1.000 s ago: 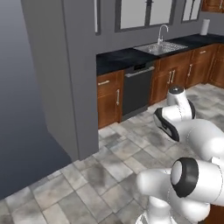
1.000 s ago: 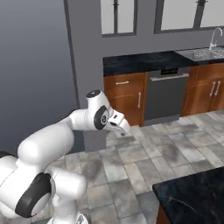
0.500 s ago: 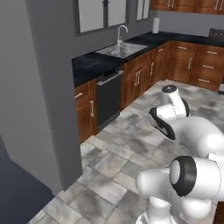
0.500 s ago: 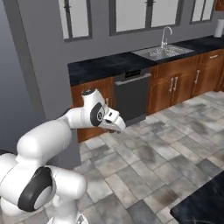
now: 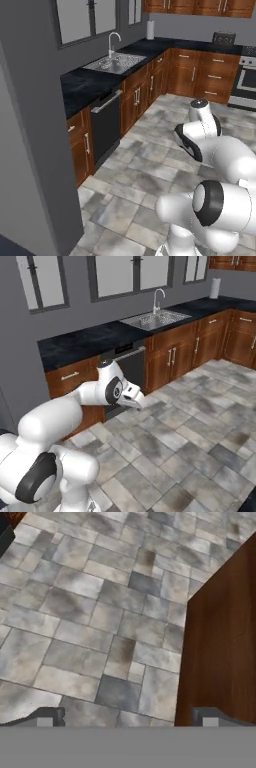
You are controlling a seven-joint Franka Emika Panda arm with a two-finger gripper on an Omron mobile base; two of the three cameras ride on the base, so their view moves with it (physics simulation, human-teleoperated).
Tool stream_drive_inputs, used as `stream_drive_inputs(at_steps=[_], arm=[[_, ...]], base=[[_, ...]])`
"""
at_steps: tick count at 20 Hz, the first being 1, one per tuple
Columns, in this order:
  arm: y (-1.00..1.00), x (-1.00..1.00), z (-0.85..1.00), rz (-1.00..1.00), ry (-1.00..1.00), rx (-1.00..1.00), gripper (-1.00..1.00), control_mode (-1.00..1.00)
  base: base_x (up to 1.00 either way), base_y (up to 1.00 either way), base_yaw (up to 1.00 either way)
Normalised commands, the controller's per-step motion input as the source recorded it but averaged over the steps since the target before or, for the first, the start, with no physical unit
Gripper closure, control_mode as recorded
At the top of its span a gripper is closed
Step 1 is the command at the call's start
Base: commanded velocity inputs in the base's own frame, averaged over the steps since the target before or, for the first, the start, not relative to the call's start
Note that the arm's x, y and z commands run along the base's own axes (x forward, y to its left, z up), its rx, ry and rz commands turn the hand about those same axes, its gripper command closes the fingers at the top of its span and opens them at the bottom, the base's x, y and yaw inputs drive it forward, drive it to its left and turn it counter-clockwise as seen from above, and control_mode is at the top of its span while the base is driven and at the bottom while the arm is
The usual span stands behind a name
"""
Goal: Organize the utensils by type. Pick up the wooden spoons from the counter and place them in the open cabinet. Then pick up the metallic utensils from the counter and place them in the open drawer.
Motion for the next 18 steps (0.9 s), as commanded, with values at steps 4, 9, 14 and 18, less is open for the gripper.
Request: stream_drive_inputs(at_steps=[4, 9, 14, 18], arm=[[0.00, 0.00, 0.00, 0.00, 0.00, 0.00, -1.00, 1.00], [0.00, 0.00, 0.00, 0.00, 0.00, 0.00, -1.00, 1.00], [0.00, 0.00, 0.00, 0.00, 0.00, 0.00, -1.00, 1.00], [0.00, 0.00, 0.00, 0.00, 0.00, 0.00, -1.00, 1.00]], base=[[0.94, 0.00, -0.21], [0.82, 0.00, -0.38], [0.81, 0.00, -0.41], [0.87, 0.00, -0.34]])
